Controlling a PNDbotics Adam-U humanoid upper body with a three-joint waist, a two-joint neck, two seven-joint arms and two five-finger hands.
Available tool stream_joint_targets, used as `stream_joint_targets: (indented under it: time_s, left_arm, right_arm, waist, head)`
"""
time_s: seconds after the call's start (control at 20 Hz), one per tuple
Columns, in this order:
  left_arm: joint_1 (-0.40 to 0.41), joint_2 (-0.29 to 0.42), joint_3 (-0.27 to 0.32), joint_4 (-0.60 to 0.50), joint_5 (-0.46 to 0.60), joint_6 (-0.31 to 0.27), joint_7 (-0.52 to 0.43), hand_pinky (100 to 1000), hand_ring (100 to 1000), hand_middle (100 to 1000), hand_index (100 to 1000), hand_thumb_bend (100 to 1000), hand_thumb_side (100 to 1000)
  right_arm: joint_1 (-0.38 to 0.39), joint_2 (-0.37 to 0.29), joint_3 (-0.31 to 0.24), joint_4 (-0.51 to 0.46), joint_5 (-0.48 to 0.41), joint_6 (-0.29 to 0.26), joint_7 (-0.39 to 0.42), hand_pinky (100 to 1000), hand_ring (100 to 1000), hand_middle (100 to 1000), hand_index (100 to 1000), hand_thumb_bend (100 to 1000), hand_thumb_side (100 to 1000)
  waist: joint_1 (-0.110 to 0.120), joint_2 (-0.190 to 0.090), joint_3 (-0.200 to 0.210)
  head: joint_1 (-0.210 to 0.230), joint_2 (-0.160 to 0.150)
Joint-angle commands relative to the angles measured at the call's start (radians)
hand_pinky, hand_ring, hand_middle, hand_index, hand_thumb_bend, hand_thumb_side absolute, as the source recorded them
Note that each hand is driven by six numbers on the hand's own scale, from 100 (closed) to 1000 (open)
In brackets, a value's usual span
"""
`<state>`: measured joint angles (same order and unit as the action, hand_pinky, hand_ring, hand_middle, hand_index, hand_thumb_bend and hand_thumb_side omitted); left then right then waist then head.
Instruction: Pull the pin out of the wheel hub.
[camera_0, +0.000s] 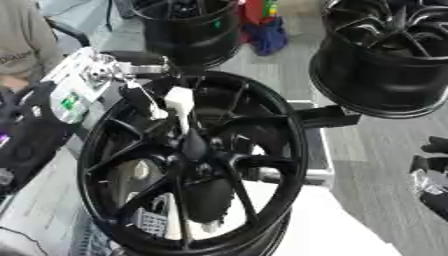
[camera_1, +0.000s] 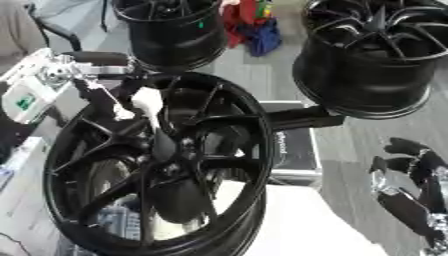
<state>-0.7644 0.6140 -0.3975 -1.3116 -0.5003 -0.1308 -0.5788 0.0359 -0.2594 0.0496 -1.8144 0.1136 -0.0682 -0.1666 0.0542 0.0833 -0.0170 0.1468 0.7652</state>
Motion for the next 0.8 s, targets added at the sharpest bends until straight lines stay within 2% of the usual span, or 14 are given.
stream_joint_targets:
  time_s: [0.05, 0.15, 0.3, 0.6, 0.7, 0.8]
  left_arm:
    - [-0.020, 0.020, 0.016, -0.019, 0.024, 0.018, 0.096, 437, 346, 385, 541, 100, 100]
    - [-0.023, 0.029, 0.024, -0.035, 0.050, 0.033, 0.132, 437, 347, 385, 540, 100, 100]
    - [-0.031, 0.052, 0.043, -0.065, 0.090, 0.049, 0.137, 451, 357, 396, 551, 112, 100]
    - [-0.038, 0.123, 0.131, -0.104, 0.144, 0.088, 0.163, 455, 356, 394, 551, 143, 100]
    - [-0.030, 0.137, 0.145, -0.107, 0.166, 0.096, 0.166, 464, 365, 404, 560, 169, 100]
    - [-0.025, 0.139, 0.139, -0.103, 0.184, 0.093, 0.137, 529, 446, 487, 641, 249, 128]
  right_arm:
    - [-0.007, -0.008, -0.004, -0.008, 0.001, -0.002, 0.000, 725, 603, 660, 769, 170, 100]
    - [-0.006, -0.008, -0.005, -0.008, 0.001, -0.002, 0.000, 725, 603, 660, 769, 170, 100]
    - [-0.006, -0.008, -0.005, -0.007, 0.001, -0.002, 0.000, 725, 603, 660, 769, 171, 100]
    - [-0.002, -0.009, -0.009, -0.006, 0.002, -0.002, -0.003, 725, 603, 660, 769, 174, 100]
    - [-0.002, -0.009, -0.009, -0.006, 0.002, -0.002, -0.003, 725, 603, 660, 769, 175, 100]
    - [-0.003, -0.009, -0.007, -0.006, 0.001, -0.002, -0.001, 725, 603, 660, 769, 175, 100]
  waist:
    - [-0.001, -0.013, -0.001]
    - [-0.001, -0.013, -0.001]
    - [0.000, -0.014, 0.001]
    - [0.000, -0.015, 0.007]
    - [-0.001, -0.015, 0.010]
    - [-0.002, -0.015, 0.011]
  head:
    - [0.003, 0.005]
    - [0.003, 0.005]
    - [0.001, 0.005]
    - [-0.004, 0.005]
    - [-0.006, 0.005]
    - [-0.007, 0.005]
